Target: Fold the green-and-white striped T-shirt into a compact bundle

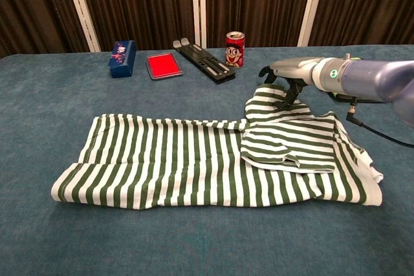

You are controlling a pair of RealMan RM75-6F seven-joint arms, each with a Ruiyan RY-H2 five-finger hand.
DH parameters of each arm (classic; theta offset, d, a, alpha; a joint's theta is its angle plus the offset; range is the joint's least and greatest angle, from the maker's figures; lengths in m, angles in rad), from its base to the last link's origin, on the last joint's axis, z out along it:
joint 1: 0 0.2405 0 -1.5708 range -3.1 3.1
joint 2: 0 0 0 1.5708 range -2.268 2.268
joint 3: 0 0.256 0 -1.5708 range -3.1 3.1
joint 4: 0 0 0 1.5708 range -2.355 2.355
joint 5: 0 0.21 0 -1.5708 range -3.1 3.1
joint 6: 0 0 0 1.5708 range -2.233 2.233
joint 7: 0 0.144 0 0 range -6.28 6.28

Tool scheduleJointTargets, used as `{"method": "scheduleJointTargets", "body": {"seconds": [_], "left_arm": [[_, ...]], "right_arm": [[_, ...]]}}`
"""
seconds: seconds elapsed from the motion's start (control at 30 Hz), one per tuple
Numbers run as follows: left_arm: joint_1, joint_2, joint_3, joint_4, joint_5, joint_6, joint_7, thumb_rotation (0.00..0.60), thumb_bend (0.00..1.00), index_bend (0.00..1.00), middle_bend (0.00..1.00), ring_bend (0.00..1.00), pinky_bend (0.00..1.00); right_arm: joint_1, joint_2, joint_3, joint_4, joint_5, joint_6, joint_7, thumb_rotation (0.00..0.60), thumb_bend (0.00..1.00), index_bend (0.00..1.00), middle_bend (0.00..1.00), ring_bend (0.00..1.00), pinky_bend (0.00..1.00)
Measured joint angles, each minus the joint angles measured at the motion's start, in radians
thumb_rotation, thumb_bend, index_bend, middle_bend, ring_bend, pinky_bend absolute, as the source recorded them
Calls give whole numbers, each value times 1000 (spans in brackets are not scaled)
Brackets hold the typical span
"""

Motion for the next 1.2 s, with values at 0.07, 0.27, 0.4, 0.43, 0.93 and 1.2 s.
{"method": "scheduleJointTargets", "body": {"seconds": [0.07, 0.27, 0.4, 0.43, 0.93, 1.2], "left_arm": [[0, 0, 1, 0, 1, -2, 0, 600, 365, 0, 0, 0, 0], [0, 0, 2, -4, 3, -2, 2, 600, 366, 0, 0, 0, 0], [2, 1, 2, -8, 4, 0, 3, 600, 366, 0, 0, 0, 0], [2, 1, 1, -8, 4, 0, 3, 600, 366, 0, 0, 0, 0], [8, 12, 6, -28, 28, 14, -10, 600, 366, 0, 0, 0, 0], [14, 22, 10, -50, 50, 31, -20, 600, 366, 0, 0, 0, 0]], "right_arm": [[-1, 2, 0, -1, 0, 4, 2, 600, 364, 654, 53, 0, 0], [-5, 7, -4, -7, -4, 12, 1, 600, 385, 679, 59, 0, 0], [-7, 9, -4, -11, -5, 23, 0, 600, 403, 707, 65, 0, 0], [-7, 11, -5, -13, -6, 28, -1, 600, 404, 708, 66, 0, 0], [-37, 79, -22, -120, -30, 125, -38, 600, 404, 715, 73, 0, 0], [-74, 137, -35, -243, -46, 210, -97, 600, 406, 717, 80, 0, 0]]}}
